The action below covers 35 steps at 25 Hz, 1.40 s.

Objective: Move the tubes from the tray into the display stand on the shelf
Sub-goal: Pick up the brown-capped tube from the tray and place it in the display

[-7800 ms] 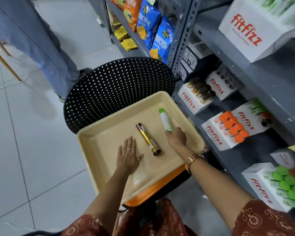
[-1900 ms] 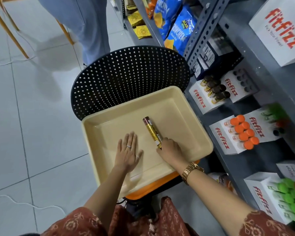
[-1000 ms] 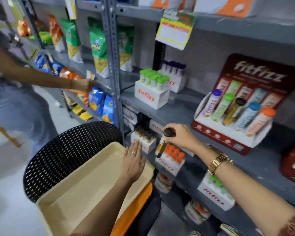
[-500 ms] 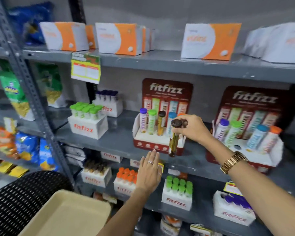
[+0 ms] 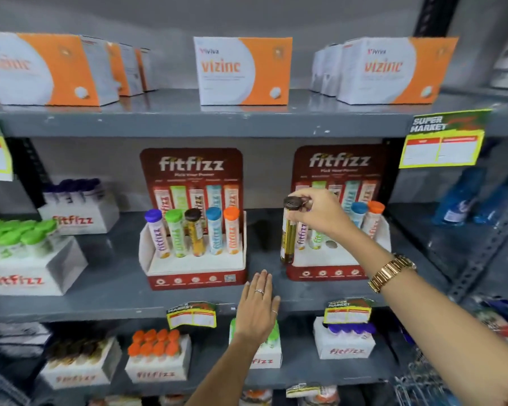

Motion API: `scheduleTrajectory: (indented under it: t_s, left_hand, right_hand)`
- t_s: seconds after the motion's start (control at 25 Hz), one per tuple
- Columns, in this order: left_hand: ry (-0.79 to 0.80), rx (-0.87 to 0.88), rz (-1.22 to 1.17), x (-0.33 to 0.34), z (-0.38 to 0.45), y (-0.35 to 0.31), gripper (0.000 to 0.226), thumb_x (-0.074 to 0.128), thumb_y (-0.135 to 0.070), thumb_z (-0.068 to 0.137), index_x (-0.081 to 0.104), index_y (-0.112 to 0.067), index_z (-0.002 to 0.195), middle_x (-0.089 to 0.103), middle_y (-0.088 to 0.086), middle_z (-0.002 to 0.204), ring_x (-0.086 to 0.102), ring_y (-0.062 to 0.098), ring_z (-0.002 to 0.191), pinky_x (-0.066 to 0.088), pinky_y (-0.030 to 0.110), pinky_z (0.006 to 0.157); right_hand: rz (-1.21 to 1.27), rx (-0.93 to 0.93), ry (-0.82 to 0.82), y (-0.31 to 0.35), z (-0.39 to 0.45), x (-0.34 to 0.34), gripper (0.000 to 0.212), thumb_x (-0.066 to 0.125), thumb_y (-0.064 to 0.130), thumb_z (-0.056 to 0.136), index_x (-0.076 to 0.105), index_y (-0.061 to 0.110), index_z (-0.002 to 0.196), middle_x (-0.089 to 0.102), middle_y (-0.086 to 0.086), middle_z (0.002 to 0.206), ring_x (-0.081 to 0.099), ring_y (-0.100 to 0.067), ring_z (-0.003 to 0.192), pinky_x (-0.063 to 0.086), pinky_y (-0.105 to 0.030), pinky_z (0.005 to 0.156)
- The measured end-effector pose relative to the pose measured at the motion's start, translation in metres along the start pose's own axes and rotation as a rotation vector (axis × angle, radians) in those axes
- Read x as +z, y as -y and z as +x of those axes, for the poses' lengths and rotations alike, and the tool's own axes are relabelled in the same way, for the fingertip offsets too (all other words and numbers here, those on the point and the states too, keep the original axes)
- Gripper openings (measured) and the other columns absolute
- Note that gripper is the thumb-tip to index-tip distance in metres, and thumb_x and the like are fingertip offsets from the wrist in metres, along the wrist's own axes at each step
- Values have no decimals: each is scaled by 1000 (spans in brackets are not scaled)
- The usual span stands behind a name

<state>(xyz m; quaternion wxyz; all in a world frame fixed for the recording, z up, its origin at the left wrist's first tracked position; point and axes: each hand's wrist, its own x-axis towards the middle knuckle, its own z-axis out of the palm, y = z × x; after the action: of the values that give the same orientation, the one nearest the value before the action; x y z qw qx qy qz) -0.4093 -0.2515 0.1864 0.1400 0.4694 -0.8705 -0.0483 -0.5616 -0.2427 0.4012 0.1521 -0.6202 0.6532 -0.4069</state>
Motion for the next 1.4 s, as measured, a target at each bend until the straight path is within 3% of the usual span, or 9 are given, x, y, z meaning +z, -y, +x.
scheduleTrajectory:
  t_s: [0.12, 0.28, 0.4, 0.68, 0.84, 0.96, 1.04, 1.16, 1.4]
  left_hand:
    - [40, -48, 51, 12, 10, -2, 60, 10, -49, 97, 4, -15, 147, 6, 3, 158, 1, 20, 145, -8, 33, 114]
    - [70, -70, 35, 18, 15, 0, 64, 9, -54, 95, 4, -16, 147, 6, 2, 158, 0, 20, 145, -8, 33, 114]
    - [65, -58, 47, 17, 14, 0, 65, 9, -55, 95, 3, -16, 147, 4, 2, 158, -1, 20, 145, -8, 33, 113]
    - [68, -58, 52, 17, 14, 0, 66, 8, -56, 94, 1, -16, 146, 2, 2, 158, -3, 20, 145, -10, 32, 112]
    - [62, -59, 53, 18, 14, 0, 67, 9, -56, 94, 1, -16, 146, 3, 3, 158, -2, 21, 145, -9, 32, 112]
    - [64, -59, 55, 18, 14, 0, 67, 9, -57, 94, 1, -16, 146, 3, 3, 158, -2, 21, 145, -8, 32, 113]
    - [65, -54, 51, 17, 14, 0, 67, 9, -56, 94, 2, -15, 146, 3, 3, 158, -1, 21, 145, -7, 32, 113]
    - [66, -52, 43, 16, 14, 0, 66, 11, -55, 95, 2, -15, 146, 4, 3, 158, -1, 21, 145, -7, 33, 114]
    - [67, -49, 29, 14, 13, -1, 64, 14, -53, 96, 3, -14, 146, 5, 5, 158, 0, 21, 145, -4, 34, 116]
  right_hand:
    - [-30, 18, -2, -7, 5, -3, 18, 75, 16, 66, 68, 26, 79, 67, 8, 73, 63, -10, 71, 51, -26, 62]
    - [-61, 28, 33, -7, 11, -6, 15, 73, 15, 64, 72, 16, 79, 72, -2, 73, 65, -11, 63, 55, -32, 58]
    - [-81, 53, 98, -1, 15, -9, 18, 70, 12, 66, 70, 14, 83, 71, -5, 64, 57, -2, 42, 49, -25, 45]
    - [-160, 141, 191, 16, 26, -14, 16, 67, 5, 68, 70, 6, 83, 68, -8, 59, 60, -10, 37, 46, -18, 36]
    - [-348, 204, 275, 27, 26, -14, 13, 72, 13, 70, 68, 5, 79, 70, -10, 68, 65, -20, 49, 53, -25, 46]
    - [-501, 93, 188, 29, 21, -8, 23, 76, 29, 74, 64, 10, 75, 68, -8, 79, 61, -19, 60, 53, -32, 62]
    - [-574, 12, 124, 30, 19, -7, 18, 74, 19, 75, 63, 13, 88, 66, -10, 96, 61, -26, 82, 48, -33, 72]
    - [-644, 25, 133, 31, 18, -13, 35, 75, 9, 72, 61, 12, 105, 63, -13, 104, 58, -31, 97, 41, -32, 75]
    - [-554, 234, 151, 34, 19, -34, 32, 82, 5, 63, 71, 7, 92, 64, -12, 113, 60, -26, 101, 47, -29, 72]
